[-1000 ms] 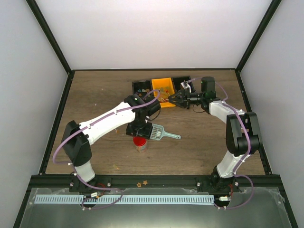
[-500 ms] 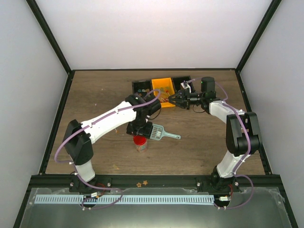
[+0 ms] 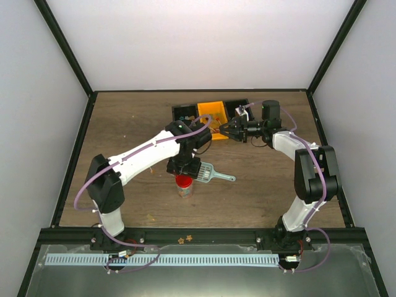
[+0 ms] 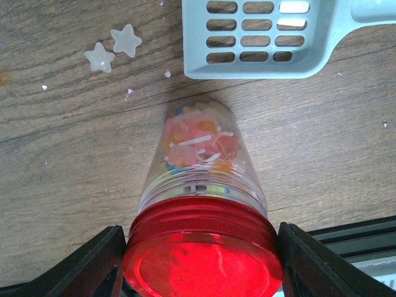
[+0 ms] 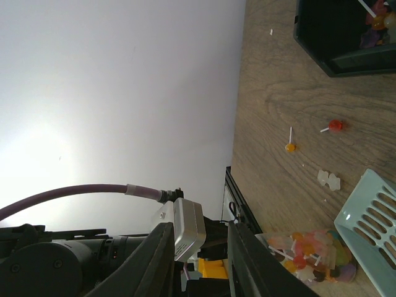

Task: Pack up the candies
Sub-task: Close the bottle lid on the packing bottle.

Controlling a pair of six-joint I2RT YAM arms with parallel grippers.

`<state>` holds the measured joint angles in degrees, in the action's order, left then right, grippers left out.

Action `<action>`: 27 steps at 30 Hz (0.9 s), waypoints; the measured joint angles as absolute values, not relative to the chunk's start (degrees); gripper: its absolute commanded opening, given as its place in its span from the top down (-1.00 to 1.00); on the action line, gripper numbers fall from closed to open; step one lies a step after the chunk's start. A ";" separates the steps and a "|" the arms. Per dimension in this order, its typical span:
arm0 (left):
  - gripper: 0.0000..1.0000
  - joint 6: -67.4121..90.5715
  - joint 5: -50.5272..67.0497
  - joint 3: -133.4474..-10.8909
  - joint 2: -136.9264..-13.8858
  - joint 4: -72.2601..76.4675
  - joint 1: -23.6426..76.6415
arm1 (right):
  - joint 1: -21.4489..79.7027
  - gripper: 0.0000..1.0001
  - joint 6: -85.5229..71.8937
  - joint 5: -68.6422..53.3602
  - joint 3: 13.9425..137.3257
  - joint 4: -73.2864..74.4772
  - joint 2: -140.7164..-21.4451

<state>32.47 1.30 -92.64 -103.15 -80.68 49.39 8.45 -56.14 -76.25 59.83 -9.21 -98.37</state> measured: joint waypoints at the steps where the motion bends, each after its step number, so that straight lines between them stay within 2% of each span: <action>1: -0.17 32.47 1.30 -92.64 -103.15 -80.68 49.39 | 8.45 0.49 -56.14 -76.25 59.83 -9.21 -98.39; 8: -0.28 32.18 1.32 -92.64 -103.15 -80.68 49.36 | 8.45 0.49 -56.14 -76.25 59.83 -9.23 -98.39; 27: -0.35 31.81 1.34 -92.55 -103.15 -80.66 49.39 | 8.45 0.49 -56.12 -76.27 59.83 -9.23 -98.41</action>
